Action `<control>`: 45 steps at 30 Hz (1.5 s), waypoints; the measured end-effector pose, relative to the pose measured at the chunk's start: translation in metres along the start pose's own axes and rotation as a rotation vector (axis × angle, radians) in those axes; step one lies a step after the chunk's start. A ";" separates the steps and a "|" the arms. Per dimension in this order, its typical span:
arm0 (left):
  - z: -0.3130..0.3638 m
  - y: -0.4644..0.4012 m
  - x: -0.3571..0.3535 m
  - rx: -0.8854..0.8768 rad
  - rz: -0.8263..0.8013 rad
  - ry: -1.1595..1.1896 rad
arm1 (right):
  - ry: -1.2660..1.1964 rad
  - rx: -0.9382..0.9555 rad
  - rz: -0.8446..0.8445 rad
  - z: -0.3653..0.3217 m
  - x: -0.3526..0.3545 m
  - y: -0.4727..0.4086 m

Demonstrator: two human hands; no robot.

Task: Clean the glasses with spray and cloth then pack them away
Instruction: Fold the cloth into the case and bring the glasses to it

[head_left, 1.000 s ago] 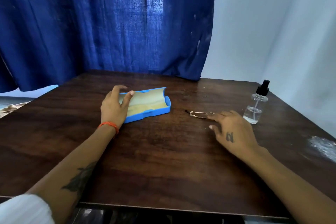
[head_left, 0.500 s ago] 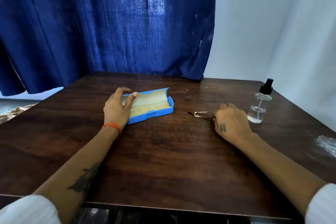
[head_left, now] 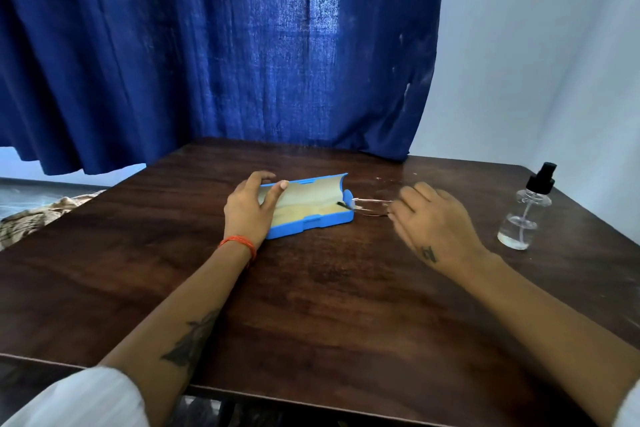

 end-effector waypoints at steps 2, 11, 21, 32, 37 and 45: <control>0.000 0.000 0.000 0.002 -0.005 0.010 | 0.005 0.093 0.047 -0.020 0.001 -0.020; -0.002 0.000 0.001 -0.015 -0.010 0.028 | 0.025 0.243 -0.091 -0.074 -0.035 -0.074; -0.005 -0.002 0.000 -0.031 -0.016 0.019 | -0.182 0.052 -0.284 -0.083 -0.052 -0.076; 0.003 0.004 0.004 -0.097 -0.075 0.046 | -0.620 -0.342 0.120 -0.045 -0.033 -0.059; 0.004 0.010 0.007 -0.115 -0.151 0.125 | -0.630 -0.268 -0.257 -0.037 -0.053 -0.073; 0.003 0.015 0.011 -0.073 -0.210 0.117 | -0.705 -0.245 -0.336 -0.049 -0.070 -0.041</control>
Point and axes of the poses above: each hand's wrist, its own y-axis away from the middle knuckle, its own x-axis out of the back of the hand, z = x × y, the point moved 3 cm from there along -y, towards the middle knuckle
